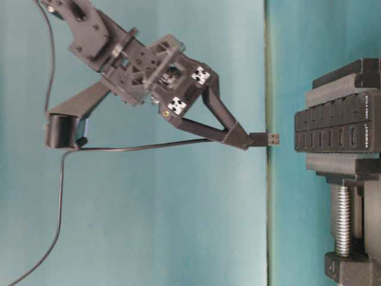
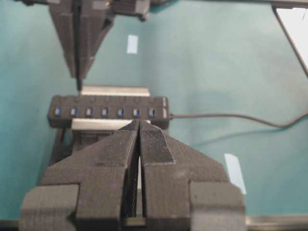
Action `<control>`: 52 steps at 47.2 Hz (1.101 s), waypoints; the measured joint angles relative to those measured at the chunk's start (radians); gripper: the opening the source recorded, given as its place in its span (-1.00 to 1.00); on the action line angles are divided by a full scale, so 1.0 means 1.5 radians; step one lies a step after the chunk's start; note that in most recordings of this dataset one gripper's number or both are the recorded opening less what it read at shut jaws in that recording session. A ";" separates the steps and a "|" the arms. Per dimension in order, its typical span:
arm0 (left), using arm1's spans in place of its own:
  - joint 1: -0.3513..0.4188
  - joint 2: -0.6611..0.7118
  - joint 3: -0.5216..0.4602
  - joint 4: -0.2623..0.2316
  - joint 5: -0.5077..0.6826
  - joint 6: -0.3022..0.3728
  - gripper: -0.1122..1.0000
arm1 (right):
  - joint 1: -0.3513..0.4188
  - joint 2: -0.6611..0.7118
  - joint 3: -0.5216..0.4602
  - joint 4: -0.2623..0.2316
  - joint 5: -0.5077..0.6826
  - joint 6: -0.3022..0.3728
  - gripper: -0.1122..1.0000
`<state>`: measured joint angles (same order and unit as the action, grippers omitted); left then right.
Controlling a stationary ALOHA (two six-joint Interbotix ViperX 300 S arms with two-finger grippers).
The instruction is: Insert the USB into the front port of the fixed hub.
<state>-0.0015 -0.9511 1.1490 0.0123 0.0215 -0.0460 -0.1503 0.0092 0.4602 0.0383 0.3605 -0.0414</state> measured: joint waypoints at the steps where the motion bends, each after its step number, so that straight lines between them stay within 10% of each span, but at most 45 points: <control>1: 0.000 0.000 0.000 0.000 0.000 0.000 -0.80 | 0.002 -0.001 0.000 0.001 0.001 0.000 -0.72; 21: 0.000 -0.001 0.000 0.000 0.000 0.000 -0.80 | 0.062 -0.038 0.006 0.001 -0.015 0.087 -0.72; 52: 0.001 0.000 0.000 -0.001 0.000 0.000 -0.80 | 0.099 -0.024 0.014 0.001 -0.016 0.090 -0.72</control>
<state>0.0000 -0.9511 1.1490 0.0107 0.0215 -0.0460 -0.0015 -0.0261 0.4817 0.0399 0.3359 0.0936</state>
